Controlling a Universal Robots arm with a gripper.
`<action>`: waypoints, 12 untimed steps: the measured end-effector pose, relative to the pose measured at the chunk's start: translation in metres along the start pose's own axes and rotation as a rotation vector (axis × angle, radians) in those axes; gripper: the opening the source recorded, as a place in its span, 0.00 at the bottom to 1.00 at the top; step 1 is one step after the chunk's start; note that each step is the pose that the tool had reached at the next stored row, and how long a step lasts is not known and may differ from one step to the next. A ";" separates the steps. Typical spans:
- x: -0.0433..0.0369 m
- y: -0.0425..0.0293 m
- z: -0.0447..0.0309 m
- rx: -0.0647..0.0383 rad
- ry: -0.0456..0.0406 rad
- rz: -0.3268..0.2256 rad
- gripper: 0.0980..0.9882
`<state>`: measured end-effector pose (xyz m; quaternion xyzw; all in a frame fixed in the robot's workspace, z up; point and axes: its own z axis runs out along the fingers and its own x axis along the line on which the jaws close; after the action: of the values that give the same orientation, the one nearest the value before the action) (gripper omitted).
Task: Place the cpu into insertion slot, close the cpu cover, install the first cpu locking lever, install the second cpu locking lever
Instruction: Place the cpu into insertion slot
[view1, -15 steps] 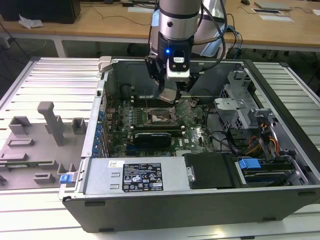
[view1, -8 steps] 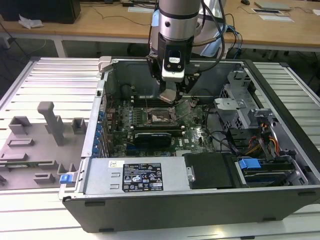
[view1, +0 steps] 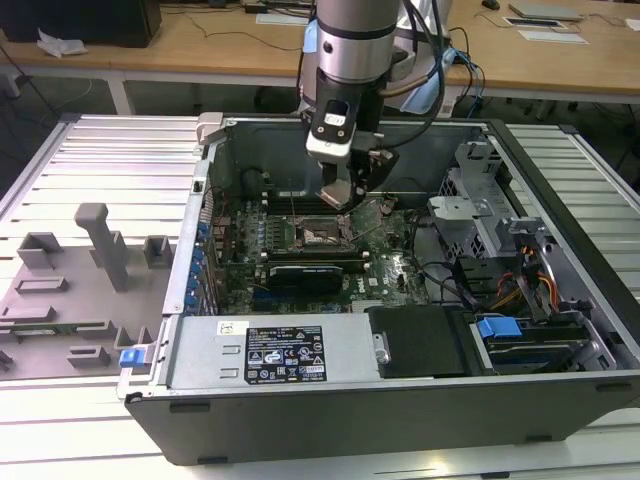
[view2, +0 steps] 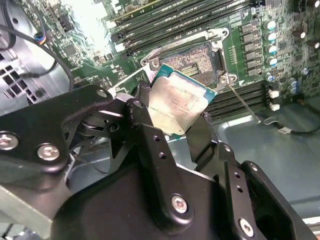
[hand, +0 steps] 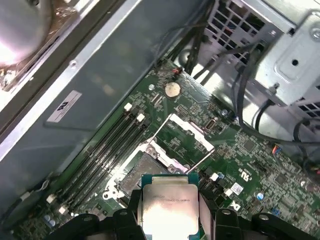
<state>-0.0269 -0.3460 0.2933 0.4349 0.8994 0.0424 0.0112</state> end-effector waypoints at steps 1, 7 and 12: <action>0.0000 0.0000 0.0001 0.000 -0.0019 0.019 0.50; 0.0000 -0.0001 0.0010 -0.002 -0.0137 0.145 0.50; 0.0000 -0.0001 0.0017 -0.002 -0.0208 0.220 0.50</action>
<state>-0.0269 -0.3460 0.2916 0.5315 0.8460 0.0398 0.0163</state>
